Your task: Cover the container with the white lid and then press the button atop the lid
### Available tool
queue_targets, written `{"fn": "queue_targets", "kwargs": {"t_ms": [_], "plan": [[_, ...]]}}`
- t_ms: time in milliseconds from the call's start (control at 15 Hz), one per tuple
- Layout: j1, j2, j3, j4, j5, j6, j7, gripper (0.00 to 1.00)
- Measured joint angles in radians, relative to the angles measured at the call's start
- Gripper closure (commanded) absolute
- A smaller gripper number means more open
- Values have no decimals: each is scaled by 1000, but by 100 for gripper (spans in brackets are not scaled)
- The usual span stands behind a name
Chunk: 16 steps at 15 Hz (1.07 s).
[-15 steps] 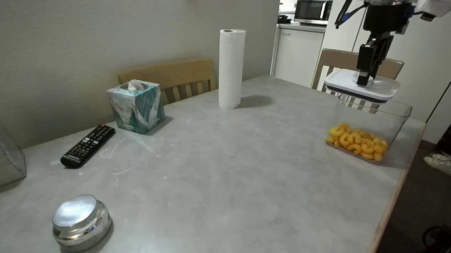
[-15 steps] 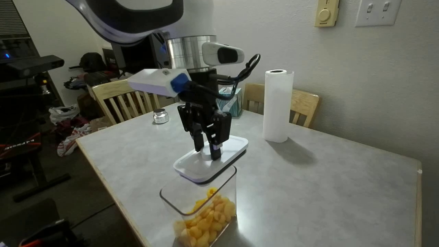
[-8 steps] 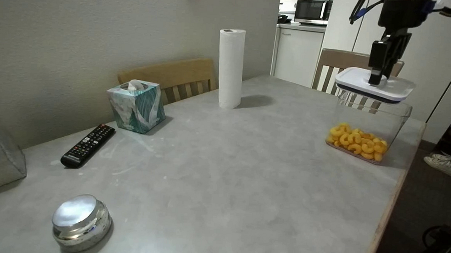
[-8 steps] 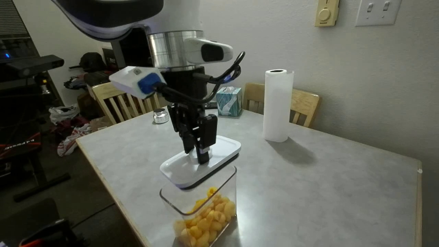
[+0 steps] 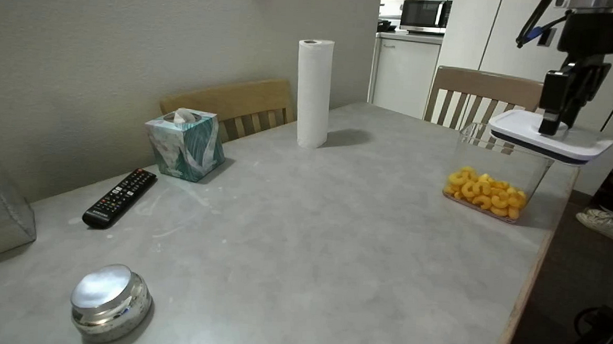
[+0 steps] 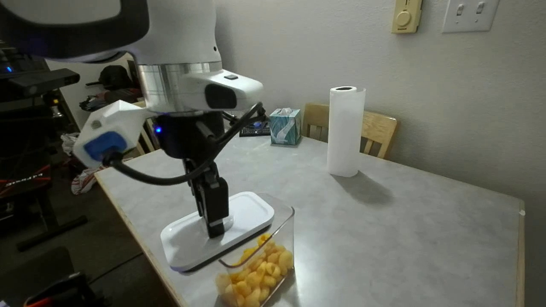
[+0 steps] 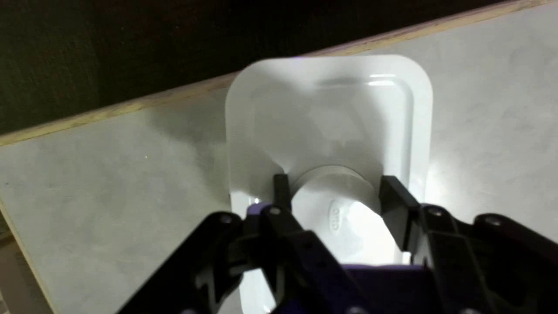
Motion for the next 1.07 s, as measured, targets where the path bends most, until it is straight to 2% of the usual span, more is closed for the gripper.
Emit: {"fn": "queue_targets", "kwargs": {"t_ms": [600,1067], "plan": [[4,6,-30,-19,168,28,-257,72],[5,45,-30,31,168,23,-403,72]]}}
